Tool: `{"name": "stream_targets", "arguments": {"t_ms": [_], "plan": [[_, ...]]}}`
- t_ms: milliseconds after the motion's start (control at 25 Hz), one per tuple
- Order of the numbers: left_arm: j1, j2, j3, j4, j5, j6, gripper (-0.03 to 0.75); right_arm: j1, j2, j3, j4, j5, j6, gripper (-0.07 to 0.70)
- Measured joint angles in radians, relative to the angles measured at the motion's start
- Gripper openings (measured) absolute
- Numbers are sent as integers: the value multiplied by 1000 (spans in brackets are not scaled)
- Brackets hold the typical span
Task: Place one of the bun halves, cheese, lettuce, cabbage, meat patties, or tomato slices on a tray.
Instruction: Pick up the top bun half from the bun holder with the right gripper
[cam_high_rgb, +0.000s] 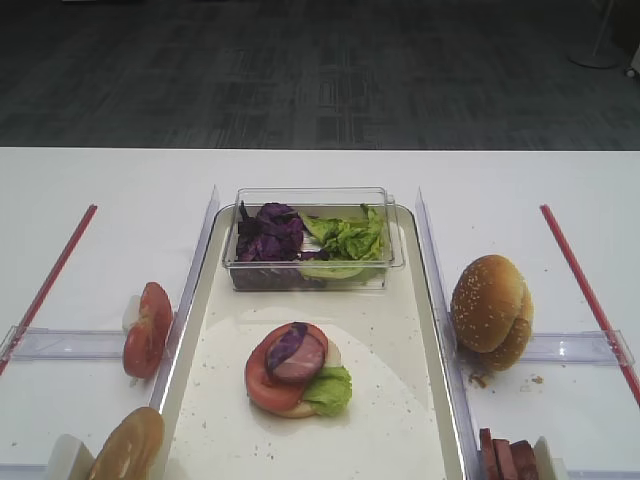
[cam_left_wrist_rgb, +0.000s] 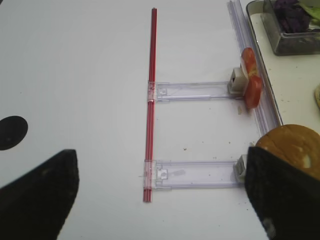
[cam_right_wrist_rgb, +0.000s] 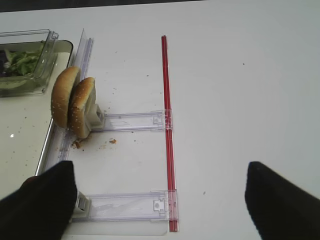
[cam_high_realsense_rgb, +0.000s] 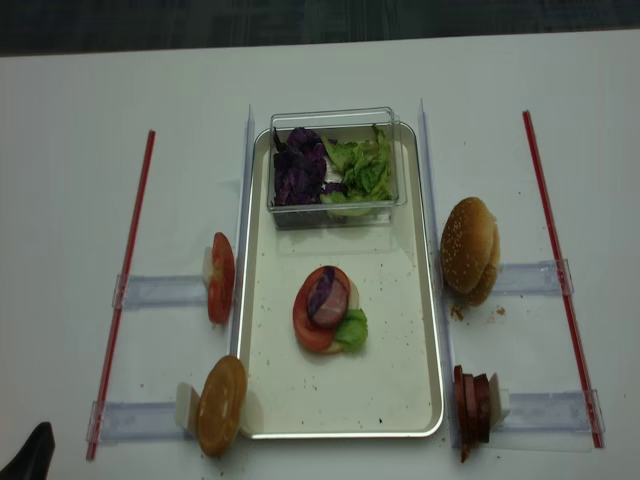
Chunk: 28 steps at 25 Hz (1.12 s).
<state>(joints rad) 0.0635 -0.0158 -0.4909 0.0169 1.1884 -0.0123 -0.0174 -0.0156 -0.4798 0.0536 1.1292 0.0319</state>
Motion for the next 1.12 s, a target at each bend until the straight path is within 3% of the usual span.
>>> {"name": "stream_targets", "arguments": {"t_ms": [840, 1120], "plan": [[0, 0, 0, 0, 0, 0, 618, 0, 3, 0, 0, 1, 0, 692], [0, 0, 0, 0, 0, 0, 618, 0, 182, -16, 4, 32, 0, 692]]}}
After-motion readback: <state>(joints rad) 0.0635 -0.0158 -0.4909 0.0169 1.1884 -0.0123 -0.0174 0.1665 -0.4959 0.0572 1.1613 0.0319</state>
